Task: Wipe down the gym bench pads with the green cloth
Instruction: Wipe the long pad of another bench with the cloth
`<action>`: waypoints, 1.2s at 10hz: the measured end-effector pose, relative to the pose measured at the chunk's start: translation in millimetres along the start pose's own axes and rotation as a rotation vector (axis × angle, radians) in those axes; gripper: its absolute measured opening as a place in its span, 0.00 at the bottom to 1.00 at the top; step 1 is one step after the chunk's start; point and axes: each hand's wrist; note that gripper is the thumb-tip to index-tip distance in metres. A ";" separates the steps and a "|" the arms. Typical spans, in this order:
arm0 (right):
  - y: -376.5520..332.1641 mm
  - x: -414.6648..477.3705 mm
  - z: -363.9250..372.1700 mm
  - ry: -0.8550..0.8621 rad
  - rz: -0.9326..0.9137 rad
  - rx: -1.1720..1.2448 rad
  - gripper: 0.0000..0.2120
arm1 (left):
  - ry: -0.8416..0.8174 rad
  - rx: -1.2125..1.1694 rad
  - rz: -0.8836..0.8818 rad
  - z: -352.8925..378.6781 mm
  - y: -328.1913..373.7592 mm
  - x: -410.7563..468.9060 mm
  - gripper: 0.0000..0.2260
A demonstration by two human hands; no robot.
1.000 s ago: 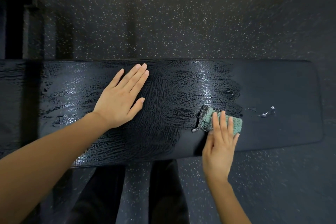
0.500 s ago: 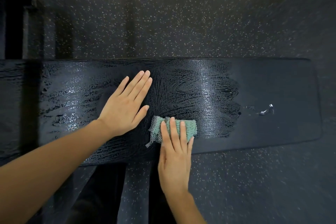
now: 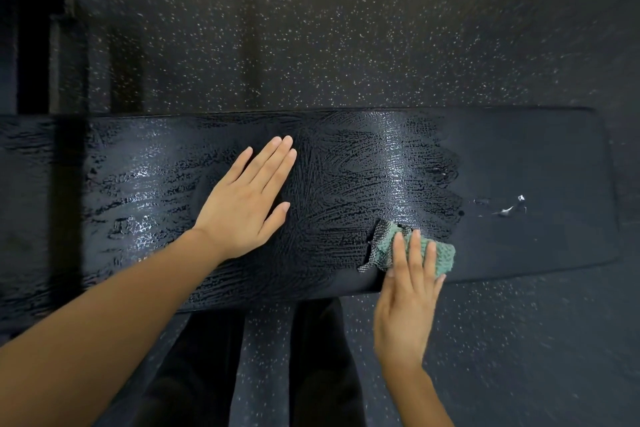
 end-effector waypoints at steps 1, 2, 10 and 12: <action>-19.7 -14.6 9.8 -0.020 -0.008 0.046 0.25 | -0.005 -0.002 -0.003 -0.1 0.2 -0.1 0.30; -36.3 -34.1 18.8 -0.075 -0.078 0.030 0.27 | -0.004 -0.004 -0.003 0.1 0.4 -0.2 0.30; -33.9 -27.9 14.0 0.010 0.106 0.045 0.25 | -0.009 -0.021 -0.009 0.3 -0.4 -0.5 0.30; -76.6 -55.0 27.2 -0.145 -0.173 -0.011 0.29 | -0.017 -0.022 -0.012 -0.1 0.4 0.0 0.30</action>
Point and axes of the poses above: each hand's wrist, its own x-axis towards the middle knuckle, its own z-axis out of the palm, y = z × x, and after that the axes turned 2 degrees about x, right-handed
